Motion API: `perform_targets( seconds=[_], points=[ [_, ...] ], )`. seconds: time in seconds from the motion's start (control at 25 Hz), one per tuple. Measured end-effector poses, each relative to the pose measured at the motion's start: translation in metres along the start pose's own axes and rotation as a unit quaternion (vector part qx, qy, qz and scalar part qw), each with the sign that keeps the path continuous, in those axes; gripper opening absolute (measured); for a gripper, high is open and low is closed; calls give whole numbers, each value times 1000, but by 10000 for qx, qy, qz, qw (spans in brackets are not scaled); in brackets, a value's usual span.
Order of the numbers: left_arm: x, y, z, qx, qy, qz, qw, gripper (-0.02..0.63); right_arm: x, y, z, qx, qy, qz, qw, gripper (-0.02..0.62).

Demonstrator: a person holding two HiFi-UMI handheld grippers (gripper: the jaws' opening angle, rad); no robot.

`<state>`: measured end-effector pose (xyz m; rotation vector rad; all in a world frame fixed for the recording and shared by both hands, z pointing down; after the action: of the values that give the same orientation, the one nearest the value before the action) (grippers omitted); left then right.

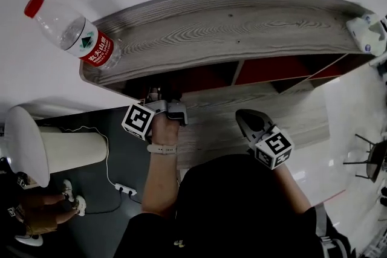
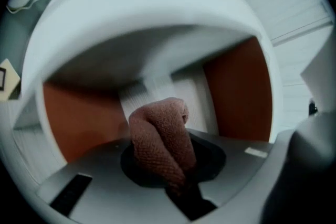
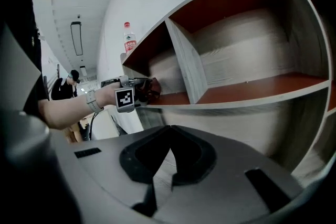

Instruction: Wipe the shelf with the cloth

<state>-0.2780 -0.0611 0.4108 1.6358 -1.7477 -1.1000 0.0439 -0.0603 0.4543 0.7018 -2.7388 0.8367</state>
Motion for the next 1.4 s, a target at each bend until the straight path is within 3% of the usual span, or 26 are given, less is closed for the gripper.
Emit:
perform_targets(
  seconds=[0.2, 0.68, 1.12, 1.4],
  points=[
    [-26, 16, 26, 162, -347, 359, 9986, 69, 16, 7, 0, -60, 166, 284, 9994, -3],
    [-54, -18, 54, 141, -658, 81, 9977, 69, 37, 26, -6, -82, 384, 827, 9958, -3],
    [-42, -52, 83, 179, -855, -470, 9951, 69, 37, 34, -6, -40, 281, 761, 9967, -3],
    [-20, -42, 85, 111, -836, -505, 9952, 69, 31, 29, -4, -39, 66, 445, 9990, -3]
  ],
)
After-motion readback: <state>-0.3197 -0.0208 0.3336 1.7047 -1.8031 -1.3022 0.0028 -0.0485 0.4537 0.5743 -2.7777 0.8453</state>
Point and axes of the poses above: the fingertips, and each gripper's own axes: x forward along the fingers, y to its left, z out of its top, the point moved 8 cm from there along -x, backward along the fingers, and after that the axes turned 15 degrees about x, right-handed, at the moved point
